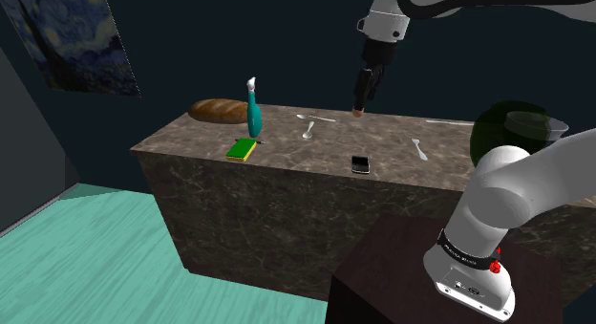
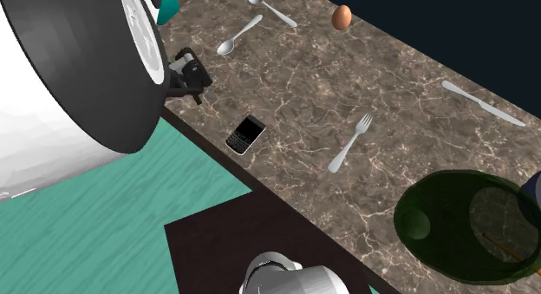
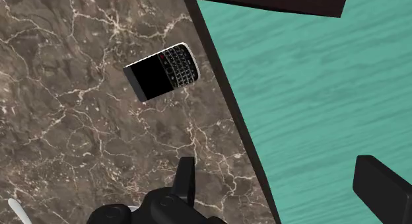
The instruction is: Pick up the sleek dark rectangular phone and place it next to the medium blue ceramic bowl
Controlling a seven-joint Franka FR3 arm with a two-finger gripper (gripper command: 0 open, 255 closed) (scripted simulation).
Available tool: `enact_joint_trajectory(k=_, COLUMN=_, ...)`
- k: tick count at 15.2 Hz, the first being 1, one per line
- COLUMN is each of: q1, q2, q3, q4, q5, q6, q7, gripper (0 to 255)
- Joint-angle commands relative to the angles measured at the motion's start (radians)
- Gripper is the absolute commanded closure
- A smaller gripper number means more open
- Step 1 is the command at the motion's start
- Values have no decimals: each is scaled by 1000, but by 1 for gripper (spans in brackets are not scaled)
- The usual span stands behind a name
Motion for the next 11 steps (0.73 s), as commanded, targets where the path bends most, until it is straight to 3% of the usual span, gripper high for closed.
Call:
enact_joint_trajectory(k=1, q1=0, q2=0, q3=0, q4=0, q5=0, q6=0, q7=0, gripper=0)
enact_joint_trajectory(k=11, q1=-176, q2=143, q3=18, q4=-182, q5=30, q6=275, q7=354, gripper=0)
